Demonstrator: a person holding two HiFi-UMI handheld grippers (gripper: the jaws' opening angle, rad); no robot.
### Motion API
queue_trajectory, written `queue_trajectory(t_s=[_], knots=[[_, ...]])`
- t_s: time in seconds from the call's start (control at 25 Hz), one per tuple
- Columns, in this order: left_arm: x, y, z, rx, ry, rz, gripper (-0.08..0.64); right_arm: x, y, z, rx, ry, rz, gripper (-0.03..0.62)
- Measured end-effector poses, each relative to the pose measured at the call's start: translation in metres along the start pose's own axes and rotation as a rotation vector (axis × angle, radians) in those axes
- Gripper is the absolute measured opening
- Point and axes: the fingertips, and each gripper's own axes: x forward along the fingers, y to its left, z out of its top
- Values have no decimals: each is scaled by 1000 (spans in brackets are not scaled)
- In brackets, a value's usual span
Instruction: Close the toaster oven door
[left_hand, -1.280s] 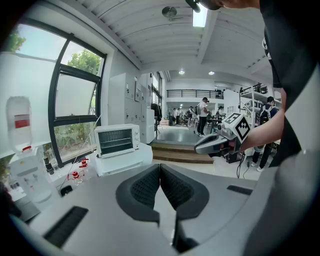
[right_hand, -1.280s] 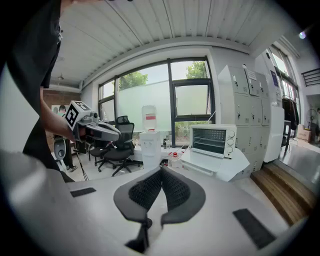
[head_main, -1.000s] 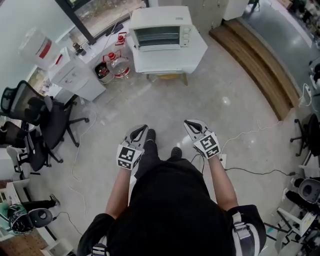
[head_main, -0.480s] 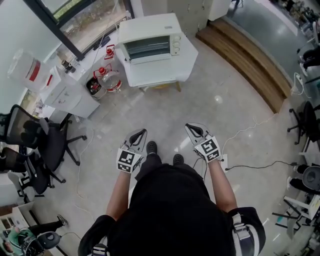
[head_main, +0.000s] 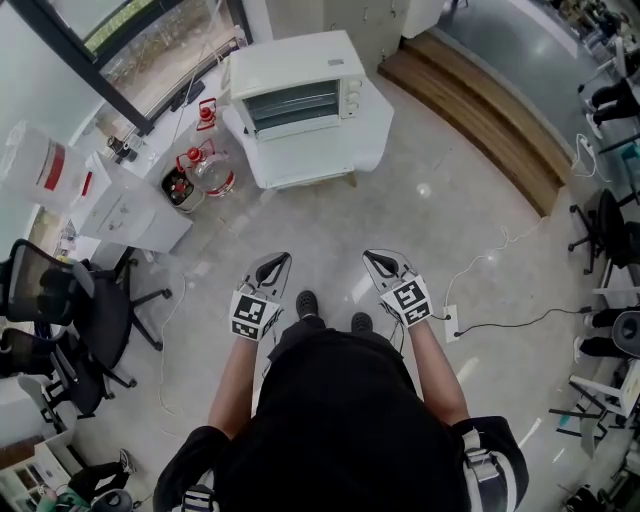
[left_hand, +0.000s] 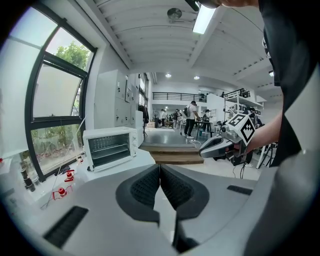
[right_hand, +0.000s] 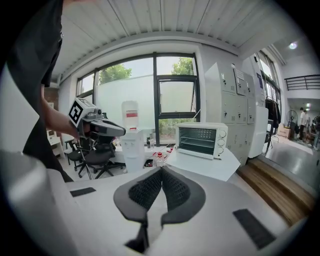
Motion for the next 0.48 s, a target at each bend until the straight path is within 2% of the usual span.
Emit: queue_trajectory(t_s=[0.48], knots=[[7,63,-7,14,1,-80,25,58,6,24,33,-5,-66,12]])
